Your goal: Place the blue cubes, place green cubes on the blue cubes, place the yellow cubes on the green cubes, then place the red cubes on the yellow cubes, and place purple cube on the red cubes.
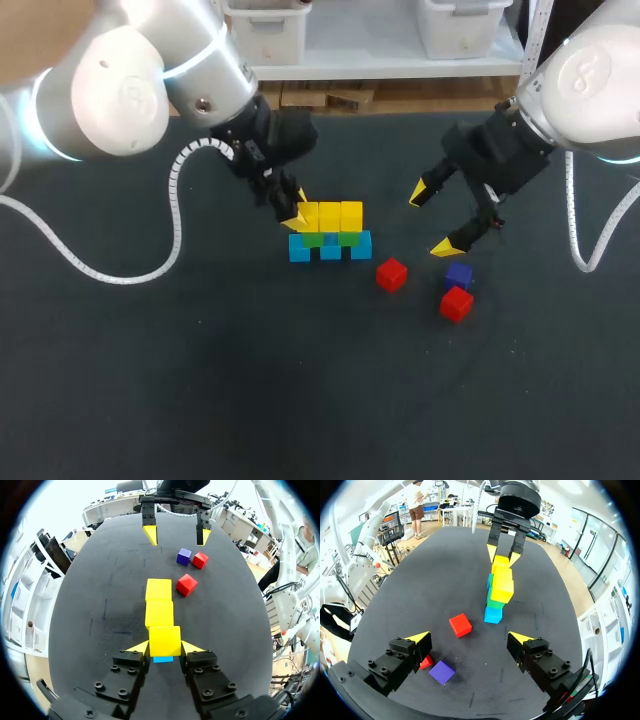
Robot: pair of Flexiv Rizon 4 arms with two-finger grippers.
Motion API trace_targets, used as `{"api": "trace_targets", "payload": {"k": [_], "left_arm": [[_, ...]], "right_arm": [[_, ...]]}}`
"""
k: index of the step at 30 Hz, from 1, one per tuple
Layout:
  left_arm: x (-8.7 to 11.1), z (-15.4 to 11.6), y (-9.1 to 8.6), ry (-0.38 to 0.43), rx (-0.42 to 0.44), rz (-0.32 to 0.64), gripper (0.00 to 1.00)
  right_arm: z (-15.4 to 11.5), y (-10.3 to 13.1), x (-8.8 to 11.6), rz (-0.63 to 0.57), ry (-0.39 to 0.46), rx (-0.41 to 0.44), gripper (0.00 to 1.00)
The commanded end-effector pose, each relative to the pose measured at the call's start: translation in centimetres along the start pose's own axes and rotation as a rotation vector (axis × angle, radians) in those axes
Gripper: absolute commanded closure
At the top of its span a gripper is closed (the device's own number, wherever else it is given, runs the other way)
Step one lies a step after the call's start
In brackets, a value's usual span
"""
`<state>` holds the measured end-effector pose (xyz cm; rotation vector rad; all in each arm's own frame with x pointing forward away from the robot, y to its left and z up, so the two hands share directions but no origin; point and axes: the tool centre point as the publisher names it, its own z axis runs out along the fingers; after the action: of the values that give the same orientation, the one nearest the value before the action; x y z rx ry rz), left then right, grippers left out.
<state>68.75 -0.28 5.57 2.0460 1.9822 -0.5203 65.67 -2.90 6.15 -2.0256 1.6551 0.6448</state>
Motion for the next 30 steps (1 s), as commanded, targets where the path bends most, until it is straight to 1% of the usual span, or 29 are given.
{"api": "trace_targets", "payload": {"k": [1,4,12,15,18,19,23,24,26,27,28,29,30], "left_arm": [[-0.1,0.0,0.2,0.002,0.005,0.001,0.62],[-0.1,0.0,0.3,0.002,0.006,0.000,0.56],[0.0,0.1,0.2,0.003,0.009,-0.001,0.55],[0.1,-0.2,0.2,0.005,0.009,-0.002,0.50],[0.2,-0.9,0.1,0.010,0.004,-0.005,0.32],[0.2,-1.2,0.0,0.010,0.003,-0.005,0.27],[0.5,-2.4,-0.8,0.010,-0.005,-0.002,0.19],[0.7,-2.6,-1.0,0.010,-0.007,-0.001,0.19],[1.1,-2.8,-1.4,0.011,-0.008,-0.002,0.24],[1.3,-2.8,-1.6,0.012,-0.008,-0.002,0.30],[1.5,-2.8,-1.7,0.013,-0.007,-0.002,0.46],[1.8,-2.8,-1.8,0.016,-0.007,-0.004,0.57],[2.1,-2.7,-1.8,0.017,-0.007,-0.005,0.61]], "right_arm": [[0.0,0.0,0.0,-0.001,-0.002,-0.001,0.00],[0.0,0.0,0.0,-0.001,-0.002,-0.001,0.00],[0.0,0.0,0.0,-0.001,-0.002,-0.001,0.00],[0.0,0.0,0.0,-0.001,-0.002,-0.001,0.00],[0.0,0.0,0.0,-0.001,-0.002,-0.001,0.00],[0.0,0.0,0.0,-0.001,-0.002,-0.001,0.00],[0.0,0.0,0.0,-0.001,-0.002,-0.001,0.00],[0.0,0.0,0.0,-0.001,-0.002,-0.001,0.00],[0.0,0.0,0.0,-0.001,-0.002,-0.001,0.00],[0.0,0.0,0.0,-0.001,-0.002,-0.001,0.00],[0.0,0.0,0.0,-0.001,-0.002,-0.001,0.00],[0.0,0.0,0.0,-0.001,-0.002,-0.001,0.00],[0.0,0.0,0.0,-0.001,-0.002,-0.001,0.00]]}}
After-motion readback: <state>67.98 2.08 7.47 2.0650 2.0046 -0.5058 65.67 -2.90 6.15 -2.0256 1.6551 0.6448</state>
